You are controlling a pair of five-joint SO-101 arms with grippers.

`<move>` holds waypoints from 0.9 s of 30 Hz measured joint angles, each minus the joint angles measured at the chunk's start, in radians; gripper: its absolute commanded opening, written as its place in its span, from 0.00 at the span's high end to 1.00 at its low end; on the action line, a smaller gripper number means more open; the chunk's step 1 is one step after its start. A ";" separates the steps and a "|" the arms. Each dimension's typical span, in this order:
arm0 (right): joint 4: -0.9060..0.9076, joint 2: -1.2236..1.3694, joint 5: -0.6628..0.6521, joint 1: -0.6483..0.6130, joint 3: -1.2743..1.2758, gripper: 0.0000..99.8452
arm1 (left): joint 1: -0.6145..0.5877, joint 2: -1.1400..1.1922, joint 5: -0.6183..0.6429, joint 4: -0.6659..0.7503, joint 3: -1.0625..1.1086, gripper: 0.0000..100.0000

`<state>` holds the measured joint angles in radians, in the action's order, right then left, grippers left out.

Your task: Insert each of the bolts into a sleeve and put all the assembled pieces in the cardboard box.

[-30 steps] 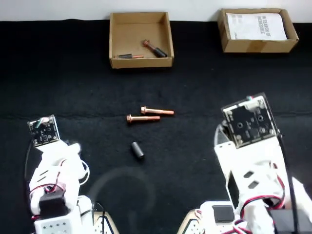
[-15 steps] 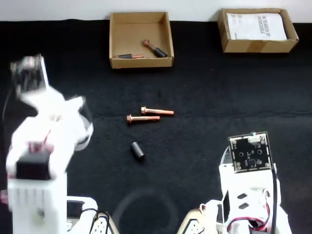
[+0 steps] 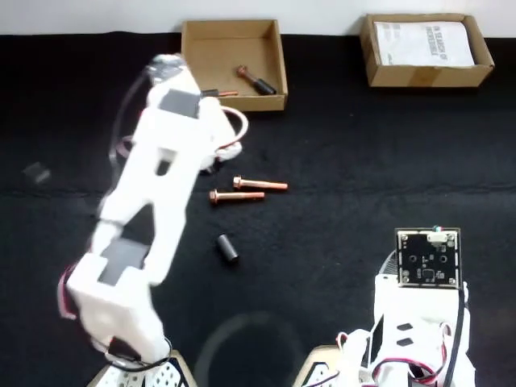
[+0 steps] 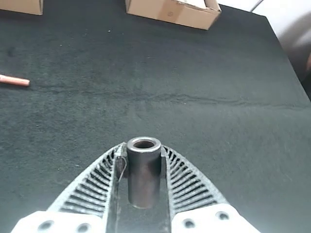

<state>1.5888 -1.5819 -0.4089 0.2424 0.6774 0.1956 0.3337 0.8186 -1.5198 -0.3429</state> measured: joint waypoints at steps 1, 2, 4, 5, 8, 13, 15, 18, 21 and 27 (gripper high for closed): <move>0.000 0.000 0.000 0.006 0.000 0.99 | 0.012 0.060 0.008 -0.020 -0.052 0.99; 0.000 0.000 0.000 0.008 0.000 0.99 | 0.023 0.120 0.014 -0.038 -0.103 0.99; 0.000 0.000 0.000 0.011 0.000 0.99 | 0.046 0.232 0.017 -0.069 -0.199 0.99; 0.000 0.000 0.000 0.011 0.000 0.99 | 0.058 0.285 0.020 -0.075 -0.244 0.99; 0.000 0.000 0.000 0.014 0.000 0.99 | 0.086 0.430 0.023 -0.091 -0.362 0.99; 0.000 0.000 0.000 0.014 0.000 0.99 | 0.092 0.585 0.023 -0.100 -0.493 0.99; 0.000 0.000 0.000 0.014 0.000 0.99 | 0.091 0.600 0.023 -0.100 -0.519 0.99; 0.000 0.000 0.000 0.014 0.000 0.99 | 0.091 0.609 0.023 -0.100 -0.529 0.99; 0.000 0.000 0.000 0.014 0.000 0.99 | 0.091 0.611 0.023 -0.089 -0.531 0.99; 0.000 0.000 0.000 0.014 0.000 0.99 | 0.087 0.629 0.025 0.043 -0.528 0.99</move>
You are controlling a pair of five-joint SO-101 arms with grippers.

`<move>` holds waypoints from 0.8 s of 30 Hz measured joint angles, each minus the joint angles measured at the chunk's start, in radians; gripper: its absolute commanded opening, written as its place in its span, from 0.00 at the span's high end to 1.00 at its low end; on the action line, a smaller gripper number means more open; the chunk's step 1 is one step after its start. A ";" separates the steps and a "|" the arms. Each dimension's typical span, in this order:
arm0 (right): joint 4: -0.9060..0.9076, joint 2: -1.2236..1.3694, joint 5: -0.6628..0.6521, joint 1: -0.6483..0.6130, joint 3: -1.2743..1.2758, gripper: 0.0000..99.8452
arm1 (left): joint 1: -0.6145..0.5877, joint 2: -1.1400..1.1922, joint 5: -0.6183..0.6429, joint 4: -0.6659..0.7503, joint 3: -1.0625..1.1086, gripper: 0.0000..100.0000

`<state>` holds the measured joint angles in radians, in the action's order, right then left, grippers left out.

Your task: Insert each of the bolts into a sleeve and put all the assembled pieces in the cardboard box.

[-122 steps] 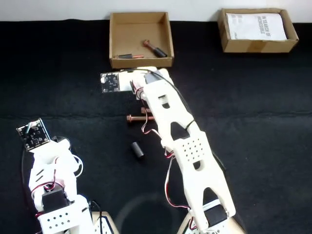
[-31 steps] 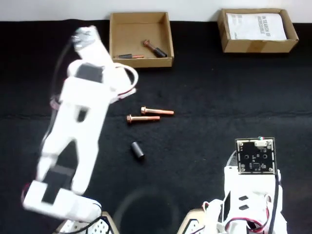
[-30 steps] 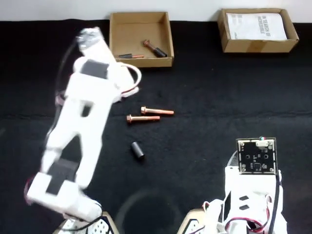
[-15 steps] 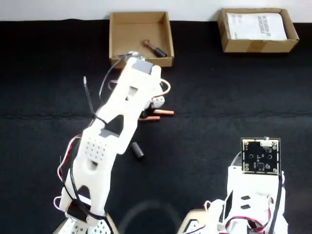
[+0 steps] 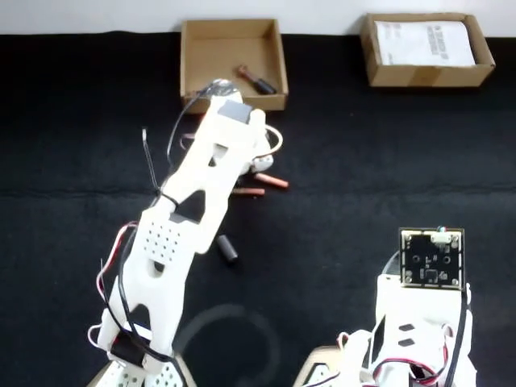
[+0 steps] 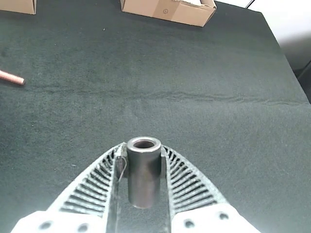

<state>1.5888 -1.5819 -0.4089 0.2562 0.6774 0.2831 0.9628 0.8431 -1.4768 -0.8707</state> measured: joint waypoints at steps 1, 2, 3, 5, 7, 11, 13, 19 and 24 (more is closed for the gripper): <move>0.000 0.000 0.000 0.000 0.000 0.99 | 0.003 0.008 -0.002 0.031 0.000 0.99; 0.000 0.000 0.000 0.000 0.000 0.99 | 0.005 0.017 -0.002 0.064 0.000 0.99; 0.000 0.000 0.000 0.000 0.000 0.99 | 0.005 0.026 -0.002 0.097 0.000 0.99; 0.000 0.000 0.000 0.000 0.000 0.99 | 0.006 0.038 -0.002 0.155 -0.002 0.99; 0.000 0.000 -0.018 0.000 0.008 0.99 | 0.006 0.044 0.000 0.206 -0.002 0.99; 0.000 0.000 -0.063 0.000 0.063 0.99 | 0.018 0.049 0.032 0.279 -0.008 0.99; 0.000 0.000 -0.071 0.000 0.086 0.99 | 0.031 0.052 0.048 0.285 -0.051 0.99; -0.015 0.000 -0.071 0.000 0.092 0.99 | 0.103 0.048 0.072 0.216 -0.279 0.99; -0.060 0.000 -0.071 0.000 0.121 0.99 | 0.153 0.002 0.072 0.206 -0.350 0.99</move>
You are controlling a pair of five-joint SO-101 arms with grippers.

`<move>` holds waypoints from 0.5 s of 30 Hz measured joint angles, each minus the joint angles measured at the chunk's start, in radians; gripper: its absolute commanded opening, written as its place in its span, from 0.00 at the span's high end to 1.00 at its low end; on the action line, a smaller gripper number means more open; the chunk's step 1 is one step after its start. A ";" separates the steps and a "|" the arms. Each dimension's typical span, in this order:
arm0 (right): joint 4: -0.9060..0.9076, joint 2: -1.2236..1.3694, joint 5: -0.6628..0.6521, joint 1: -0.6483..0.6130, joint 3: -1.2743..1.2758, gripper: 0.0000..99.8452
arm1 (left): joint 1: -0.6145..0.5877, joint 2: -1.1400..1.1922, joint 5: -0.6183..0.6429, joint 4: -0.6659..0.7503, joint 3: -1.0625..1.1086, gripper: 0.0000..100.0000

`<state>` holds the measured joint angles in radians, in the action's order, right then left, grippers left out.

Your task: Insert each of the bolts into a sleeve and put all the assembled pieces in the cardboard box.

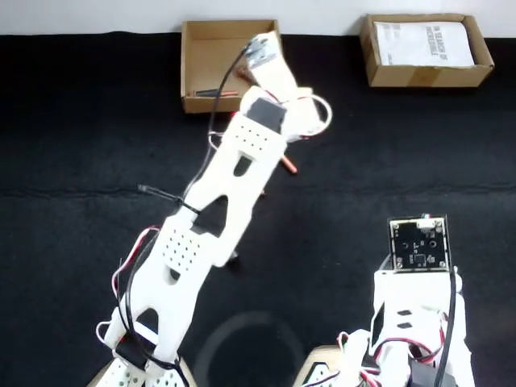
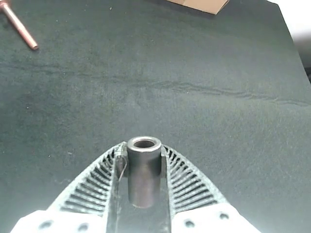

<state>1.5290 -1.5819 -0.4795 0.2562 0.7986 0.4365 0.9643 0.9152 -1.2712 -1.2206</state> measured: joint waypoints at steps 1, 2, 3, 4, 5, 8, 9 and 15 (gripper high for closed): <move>-0.002 0.000 0.000 0.000 0.002 0.99 | 0.000 0.000 0.000 0.000 0.000 0.98; -0.003 0.000 0.000 0.000 0.002 0.99 | -0.002 0.000 0.000 0.000 0.002 0.97; -0.003 0.000 0.000 0.000 0.002 0.99 | -0.006 0.000 0.000 0.000 0.014 0.94; -0.003 0.000 0.000 0.000 0.002 0.99 | -0.008 0.000 0.000 0.000 0.029 0.90; -0.003 0.000 0.000 0.000 0.002 0.99 | -0.009 0.000 0.000 -0.005 0.043 0.87; -0.003 0.000 -0.003 0.000 0.002 0.99 | -0.011 0.002 0.000 -0.018 0.084 0.83; -0.003 0.000 -0.003 0.000 0.002 0.99 | -0.017 0.002 0.000 -0.021 0.091 0.83; -0.003 0.000 -0.003 0.000 0.002 0.99 | -0.069 0.002 0.000 -0.023 0.100 0.85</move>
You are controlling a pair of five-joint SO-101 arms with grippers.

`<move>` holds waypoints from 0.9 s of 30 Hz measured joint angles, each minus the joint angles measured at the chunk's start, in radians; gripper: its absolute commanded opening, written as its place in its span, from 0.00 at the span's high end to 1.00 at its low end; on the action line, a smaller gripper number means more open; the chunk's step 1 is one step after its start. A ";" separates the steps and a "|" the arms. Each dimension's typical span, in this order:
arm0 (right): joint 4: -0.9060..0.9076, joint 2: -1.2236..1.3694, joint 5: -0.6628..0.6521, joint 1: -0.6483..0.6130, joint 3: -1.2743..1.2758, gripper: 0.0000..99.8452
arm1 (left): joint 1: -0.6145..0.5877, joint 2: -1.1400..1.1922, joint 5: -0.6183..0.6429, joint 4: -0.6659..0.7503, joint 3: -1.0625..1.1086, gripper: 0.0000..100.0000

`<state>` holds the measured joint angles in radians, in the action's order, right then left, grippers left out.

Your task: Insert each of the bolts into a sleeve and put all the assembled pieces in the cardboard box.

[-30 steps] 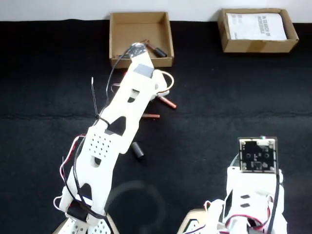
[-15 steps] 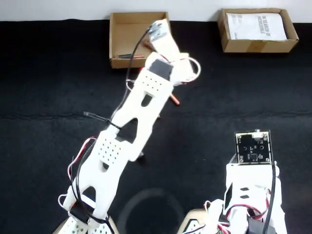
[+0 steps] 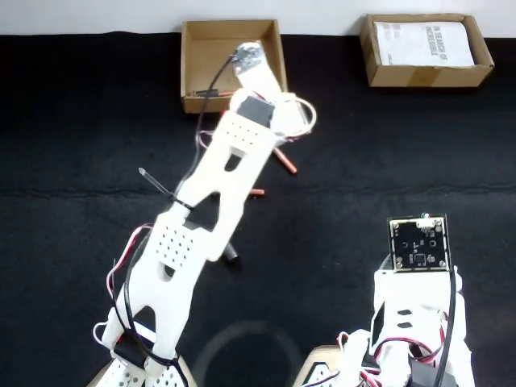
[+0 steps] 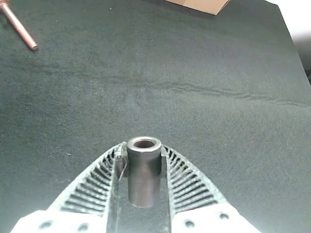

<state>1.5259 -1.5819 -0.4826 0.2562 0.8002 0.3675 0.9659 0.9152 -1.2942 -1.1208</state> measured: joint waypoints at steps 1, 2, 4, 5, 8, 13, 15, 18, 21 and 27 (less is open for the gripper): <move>0.000 0.000 0.000 0.000 0.000 0.99 | -0.006 0.000 0.000 0.000 0.000 0.85; 0.000 0.000 0.000 0.000 0.002 0.99 | -0.012 0.000 0.000 0.000 0.000 0.85; 0.000 0.000 0.000 0.000 0.002 0.99 | -0.020 0.018 0.000 0.002 0.000 0.85; 0.000 0.000 0.000 0.000 0.002 0.99 | -0.026 0.031 0.000 0.005 0.000 0.85; 0.000 0.000 0.000 0.000 0.002 0.99 | -0.038 0.069 0.000 0.015 0.000 0.85; -0.049 0.000 0.000 0.000 0.068 0.99 | -0.040 0.109 0.000 0.031 0.000 0.85; -0.055 0.000 0.000 0.000 0.074 0.99 | -0.038 0.123 0.000 0.043 0.000 0.85; -0.058 0.000 0.000 0.000 0.083 0.99 | -0.044 0.144 0.000 0.066 0.000 0.85; -0.058 0.000 -0.002 0.000 0.083 0.99 | -0.057 0.163 0.000 0.091 0.000 0.85; -0.058 0.000 -0.002 0.000 0.094 0.99 | -0.094 0.209 0.003 0.146 0.000 0.95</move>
<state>1.4676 -1.5819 -0.4841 0.2562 0.8938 0.2739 1.1745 0.9183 -1.1485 -1.1208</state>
